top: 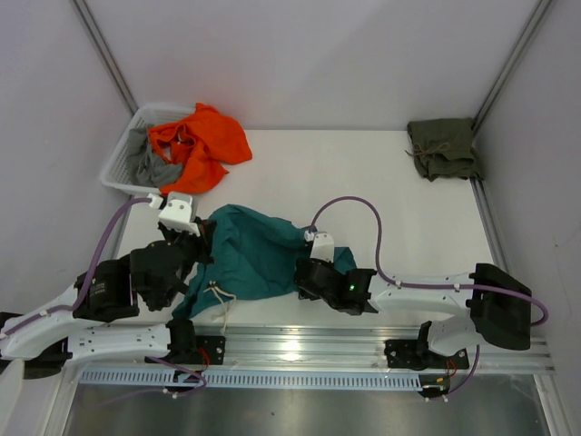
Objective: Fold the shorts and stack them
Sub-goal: Flatten the shorts out
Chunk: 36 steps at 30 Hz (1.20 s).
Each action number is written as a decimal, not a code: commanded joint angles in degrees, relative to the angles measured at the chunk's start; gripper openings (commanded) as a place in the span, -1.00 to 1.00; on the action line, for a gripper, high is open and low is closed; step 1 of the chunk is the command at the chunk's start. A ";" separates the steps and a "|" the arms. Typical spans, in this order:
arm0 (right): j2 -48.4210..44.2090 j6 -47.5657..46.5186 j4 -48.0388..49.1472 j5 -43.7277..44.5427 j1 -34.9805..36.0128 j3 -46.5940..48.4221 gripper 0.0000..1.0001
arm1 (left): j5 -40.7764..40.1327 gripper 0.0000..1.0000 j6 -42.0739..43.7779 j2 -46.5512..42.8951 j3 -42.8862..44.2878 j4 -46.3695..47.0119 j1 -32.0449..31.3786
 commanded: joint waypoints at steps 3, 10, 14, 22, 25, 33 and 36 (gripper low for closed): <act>-0.40 4.01 5.48 2.23 0.74 -2.59 -0.08 | 0.24 -0.99 0.94 0.50 -0.28 2.89 0.43; -1.45 0.24 1.80 2.49 -0.48 0.82 -1.00 | 0.15 -0.99 0.59 -0.03 -0.29 2.63 0.43; -6.62 -7.65 -8.49 1.45 -8.71 6.62 -1.00 | 1.46 -0.99 1.03 -0.90 -1.16 4.38 0.70; -11.38 -37.54 -21.69 3.89 -25.70 28.15 -1.00 | 8.39 -0.99 1.03 -1.70 3.48 5.80 7.89; -10.42 -42.82 -18.62 3.90 -32.64 34.04 -1.00 | 15.86 -0.99 1.90 2.07 12.34 4.92 14.75; -17.52 -47.67 -10.09 3.11 -37.40 46.27 -1.00 | 25.42 -0.99 10.78 5.78 32.21 4.56 19.86; -26.39 -47.32 -1.68 -2.40 -36.70 46.01 -1.00 | 32.02 -0.99 11.22 5.60 40.81 0.28 19.86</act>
